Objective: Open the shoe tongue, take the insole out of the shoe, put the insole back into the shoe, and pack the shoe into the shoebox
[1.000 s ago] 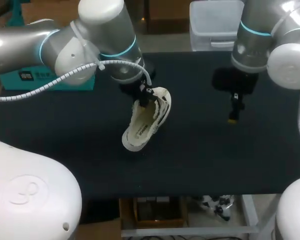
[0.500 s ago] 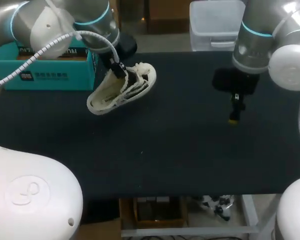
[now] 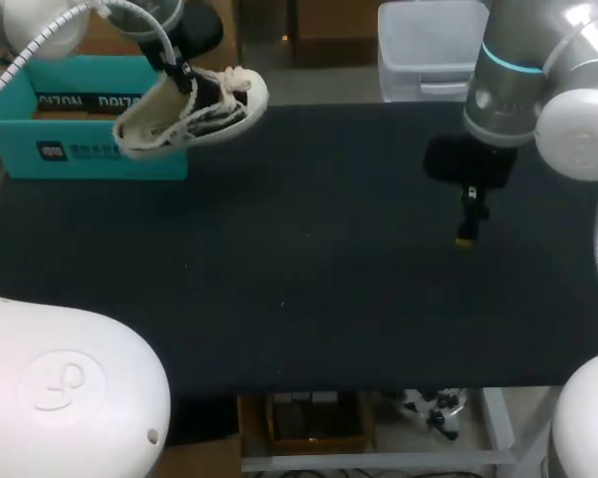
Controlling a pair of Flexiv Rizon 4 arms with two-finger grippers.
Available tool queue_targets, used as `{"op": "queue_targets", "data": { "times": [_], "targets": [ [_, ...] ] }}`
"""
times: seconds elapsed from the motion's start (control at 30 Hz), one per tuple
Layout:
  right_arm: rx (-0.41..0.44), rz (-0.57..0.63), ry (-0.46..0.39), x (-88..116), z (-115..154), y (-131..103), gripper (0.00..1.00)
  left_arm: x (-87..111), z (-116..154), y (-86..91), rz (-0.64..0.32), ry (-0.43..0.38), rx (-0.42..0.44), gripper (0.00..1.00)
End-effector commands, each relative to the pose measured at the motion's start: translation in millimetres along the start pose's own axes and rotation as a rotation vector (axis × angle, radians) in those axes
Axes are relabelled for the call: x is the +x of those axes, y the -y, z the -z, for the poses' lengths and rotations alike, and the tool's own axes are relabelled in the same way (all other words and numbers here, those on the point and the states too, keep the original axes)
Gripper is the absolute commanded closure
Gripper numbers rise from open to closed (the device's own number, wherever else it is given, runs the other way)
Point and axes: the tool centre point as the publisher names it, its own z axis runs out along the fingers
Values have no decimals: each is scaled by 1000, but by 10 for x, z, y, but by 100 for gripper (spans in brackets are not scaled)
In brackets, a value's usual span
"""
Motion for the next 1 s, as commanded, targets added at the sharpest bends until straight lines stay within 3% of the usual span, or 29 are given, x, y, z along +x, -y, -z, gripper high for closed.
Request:
{"op": "queue_targets", "data": {
  "times": [0.03, 0.37, 0.6, 0.77, 1.0],
  "targets": [
    [-2, 1, 1, 7, 1, 11, 0, -426, 75, -159, -29, -19, 33, 100],
    [-2, 1, 1, 7, 1, 11, 0, -1462, -70, -412, -135, 31, 41, 100],
    [-2, 1, 1, 7, 1, 11, 0, -1987, -271, -634, -198, 57, 30, 100],
    [-2, 1, 1, 7, 1, 11, 0, -2227, -505, -826, -242, 50, 29, 100],
    [-2, 1, 1, 7, 1, 11, 0, -2260, -920, -1113, -308, 64, 2, 100]
  ]
}}
